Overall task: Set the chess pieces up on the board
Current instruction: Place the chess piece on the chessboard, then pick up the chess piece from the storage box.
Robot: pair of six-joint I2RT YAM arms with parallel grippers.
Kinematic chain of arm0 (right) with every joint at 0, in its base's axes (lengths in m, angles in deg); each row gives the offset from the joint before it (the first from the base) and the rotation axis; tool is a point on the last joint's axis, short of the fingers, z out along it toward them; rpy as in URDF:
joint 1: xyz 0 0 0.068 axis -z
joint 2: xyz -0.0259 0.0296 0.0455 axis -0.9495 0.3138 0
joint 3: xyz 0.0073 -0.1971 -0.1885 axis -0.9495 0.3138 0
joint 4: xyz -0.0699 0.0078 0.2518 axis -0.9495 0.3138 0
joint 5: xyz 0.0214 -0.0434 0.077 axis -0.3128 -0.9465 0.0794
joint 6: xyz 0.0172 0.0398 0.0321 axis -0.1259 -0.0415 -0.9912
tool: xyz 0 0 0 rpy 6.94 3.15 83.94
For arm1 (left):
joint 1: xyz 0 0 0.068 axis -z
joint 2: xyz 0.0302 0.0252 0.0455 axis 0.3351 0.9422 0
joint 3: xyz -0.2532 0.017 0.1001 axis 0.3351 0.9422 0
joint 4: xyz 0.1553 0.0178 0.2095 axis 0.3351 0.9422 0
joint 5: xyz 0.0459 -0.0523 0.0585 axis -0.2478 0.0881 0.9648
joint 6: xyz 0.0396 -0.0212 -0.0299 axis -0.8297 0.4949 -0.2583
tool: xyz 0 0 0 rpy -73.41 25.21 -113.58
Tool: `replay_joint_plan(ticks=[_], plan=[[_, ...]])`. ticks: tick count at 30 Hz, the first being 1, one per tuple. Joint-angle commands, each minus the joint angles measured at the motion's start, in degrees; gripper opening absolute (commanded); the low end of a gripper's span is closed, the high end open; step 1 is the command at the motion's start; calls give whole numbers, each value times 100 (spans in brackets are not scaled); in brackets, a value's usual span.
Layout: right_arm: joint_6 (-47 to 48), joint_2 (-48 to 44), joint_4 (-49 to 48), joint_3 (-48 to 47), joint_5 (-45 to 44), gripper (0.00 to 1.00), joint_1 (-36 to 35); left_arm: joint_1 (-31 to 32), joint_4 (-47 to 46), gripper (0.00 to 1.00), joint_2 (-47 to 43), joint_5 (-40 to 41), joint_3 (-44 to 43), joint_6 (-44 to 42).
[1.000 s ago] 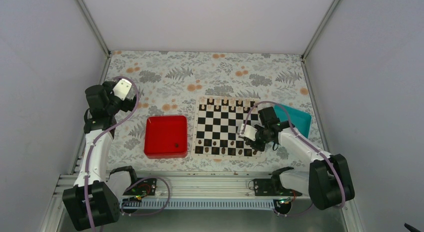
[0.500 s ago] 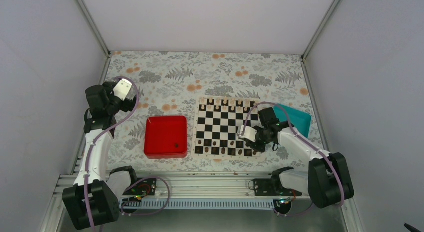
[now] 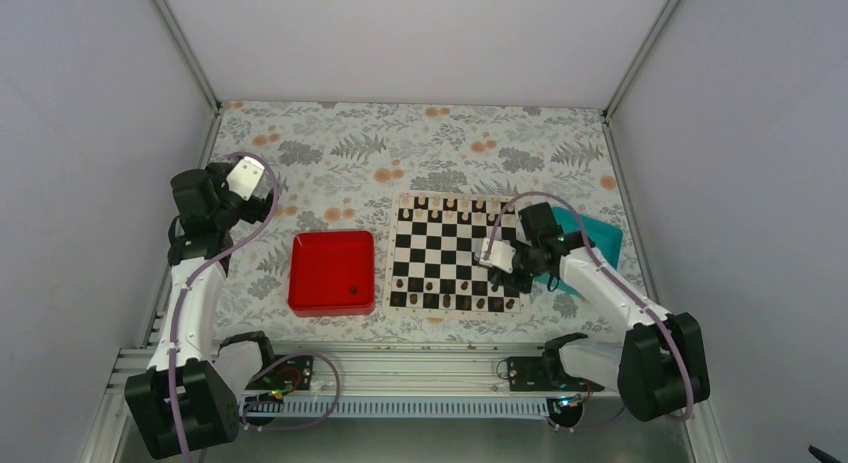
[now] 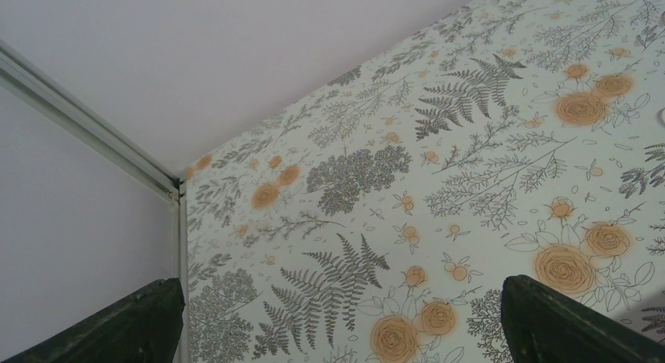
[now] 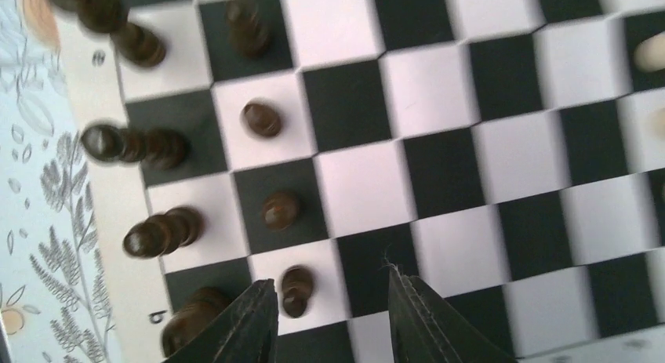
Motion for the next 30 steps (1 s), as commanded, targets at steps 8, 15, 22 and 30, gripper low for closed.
replay_joint_plan(ticks=[8, 15, 22, 30], plan=[[-373, 1087, 1314, -3353, 336, 42, -924, 14, -43, 100, -9, -173, -90, -32], [-996, 2718, 1313, -5260, -85, 44, -3047, 14, -69, 100, -24, -189, -123, -25], [-1030, 4142, 933, -5827, -554, 41, -4129, 19, -119, 100, -83, -186, -51, -29], [-995, 4874, 561, -5984, -714, 40, -4495, 22, -175, 100, -111, -142, 28, -36]])
